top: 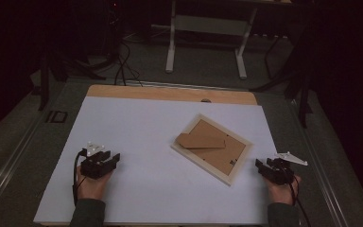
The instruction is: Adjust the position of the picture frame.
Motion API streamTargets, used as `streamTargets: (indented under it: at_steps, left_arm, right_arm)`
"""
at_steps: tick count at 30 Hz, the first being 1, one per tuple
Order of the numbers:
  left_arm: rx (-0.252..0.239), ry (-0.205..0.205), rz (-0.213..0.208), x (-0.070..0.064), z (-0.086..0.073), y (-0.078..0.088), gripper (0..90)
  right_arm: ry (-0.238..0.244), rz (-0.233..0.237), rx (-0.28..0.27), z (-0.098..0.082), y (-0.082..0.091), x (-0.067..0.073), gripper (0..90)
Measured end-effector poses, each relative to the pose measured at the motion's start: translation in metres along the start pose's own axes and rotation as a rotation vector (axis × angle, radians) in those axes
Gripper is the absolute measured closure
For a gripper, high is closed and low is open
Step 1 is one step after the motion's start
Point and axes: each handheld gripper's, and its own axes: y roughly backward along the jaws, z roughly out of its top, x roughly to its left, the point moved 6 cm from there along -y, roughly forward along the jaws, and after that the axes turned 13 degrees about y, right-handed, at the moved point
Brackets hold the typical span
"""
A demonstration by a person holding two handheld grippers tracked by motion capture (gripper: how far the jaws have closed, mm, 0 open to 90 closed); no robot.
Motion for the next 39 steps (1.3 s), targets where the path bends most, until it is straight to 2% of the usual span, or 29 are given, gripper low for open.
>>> streamTargets:
  at_steps: [4, 9, 10, 13, 16, 25, 31, 34, 36, 39]
  left_arm:
    - [-0.015, -0.001, -0.034, -0.003, 0.001, 0.003, 56.2]
    - [-0.017, -0.002, -0.049, -0.005, 0.001, 0.005, 56.0]
    - [-0.021, 0.002, -0.067, -0.007, 0.001, 0.007, 56.2]
    - [-0.022, -0.002, -0.077, -0.009, 0.002, 0.01, 57.7]
    - [-0.012, -0.048, -0.083, -0.015, 0.003, 0.016, 60.1]
    - [-0.02, -0.069, -0.124, -0.027, 0.01, 0.028, 64.1]
    - [-0.001, -0.146, -0.139, -0.039, 0.016, 0.032, 63.6]
    - [-0.004, -0.152, -0.151, -0.043, 0.019, 0.032, 63.0]
    - [-0.022, -0.152, -0.157, -0.049, 0.027, 0.031, 61.1]
    - [-0.028, -0.134, -0.185, -0.054, 0.035, 0.029, 60.8]
  right_arm:
    - [0.009, 0.008, -0.008, 0.001, 0.001, 0.002, 47.2]
    - [0.027, 0.018, -0.02, 0.004, 0.002, 0.006, 45.4]
    - [0.029, 0.017, -0.018, 0.003, 0.002, 0.006, 45.3]
    - [0.029, 0.021, -0.018, 0.003, 0.002, 0.007, 45.1]
    - [0.038, 0.025, -0.018, 0.003, 0.002, 0.008, 44.7]
    - [0.037, 0.029, -0.033, 0.003, 0.008, 0.009, 44.6]
    - [0.039, 0.021, -0.05, 0.004, 0.013, 0.01, 44.6]
    - [0.038, 0.022, -0.055, 0.005, 0.014, 0.011, 44.6]
    - [0.04, 0.03, -0.055, 0.005, 0.014, 0.012, 44.4]
    - [0.039, 0.034, -0.06, 0.006, 0.014, 0.012, 44.4]
